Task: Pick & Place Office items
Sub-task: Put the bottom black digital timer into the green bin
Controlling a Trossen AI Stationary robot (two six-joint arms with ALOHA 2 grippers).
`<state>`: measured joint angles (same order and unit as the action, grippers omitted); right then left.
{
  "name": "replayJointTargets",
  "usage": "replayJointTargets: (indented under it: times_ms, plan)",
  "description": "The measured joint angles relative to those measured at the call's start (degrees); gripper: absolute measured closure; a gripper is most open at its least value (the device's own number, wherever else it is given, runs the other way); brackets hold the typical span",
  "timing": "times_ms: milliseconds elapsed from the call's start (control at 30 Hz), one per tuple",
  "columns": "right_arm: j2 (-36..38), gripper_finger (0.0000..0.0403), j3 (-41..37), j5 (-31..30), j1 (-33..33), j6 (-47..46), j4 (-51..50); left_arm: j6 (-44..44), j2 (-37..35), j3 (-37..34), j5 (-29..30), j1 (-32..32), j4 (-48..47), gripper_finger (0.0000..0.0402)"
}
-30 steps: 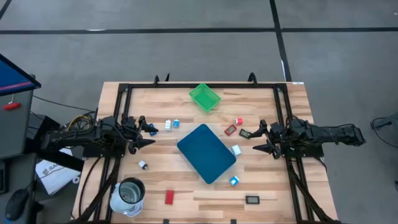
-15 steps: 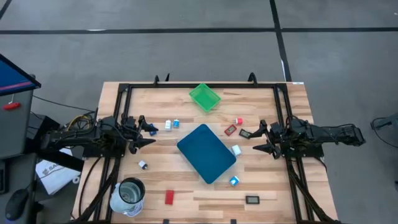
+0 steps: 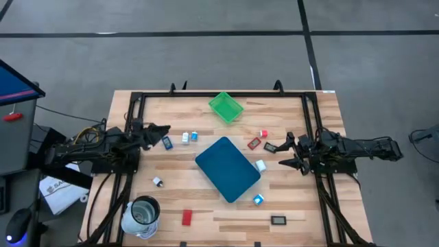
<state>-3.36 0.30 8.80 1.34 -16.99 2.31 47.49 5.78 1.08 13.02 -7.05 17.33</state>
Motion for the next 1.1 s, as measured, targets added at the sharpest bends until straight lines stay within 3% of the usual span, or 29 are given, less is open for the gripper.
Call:
replayJointTargets:
  times_ms: [167,267,400,533,733,933,1100]
  plan:
    - [0.0,0.0127,0.0,-4.2,0.0,-0.7,1.3,8.7,0.0,0.0,5.1,0.0,0.7,0.0124]
    - [0.0,0.0127,0.0,-5.1,0.0,-7.9,5.6,8.9,0.0,0.0,7.8,0.0,0.8,0.0124]
    - [0.0,0.0127,0.0,-13.5,0.0,-12.0,9.6,10.7,0.0,0.0,11.5,0.0,0.9,0.0124]
    - [0.0,0.0127,0.0,-20.9,0.0,-12.9,14.1,10.4,0.0,0.0,11.5,0.0,3.2,0.0124]
    - [0.0,0.0127,0.3,-29.8,0.0,-27.3,17.3,11.6,0.8,0.0,11.1,0.1,6.8,0.0124]
    - [0.0,0.0127,0.5,-28.6,0.1,-37.1,17.4,17.3,6.1,0.0,10.9,2.1,11.6,0.0124]
    - [0.0,0.0127,0.5,-24.9,1.6,-42.3,17.9,23.3,13.1,0.0,6.1,6.1,17.0,0.0124]
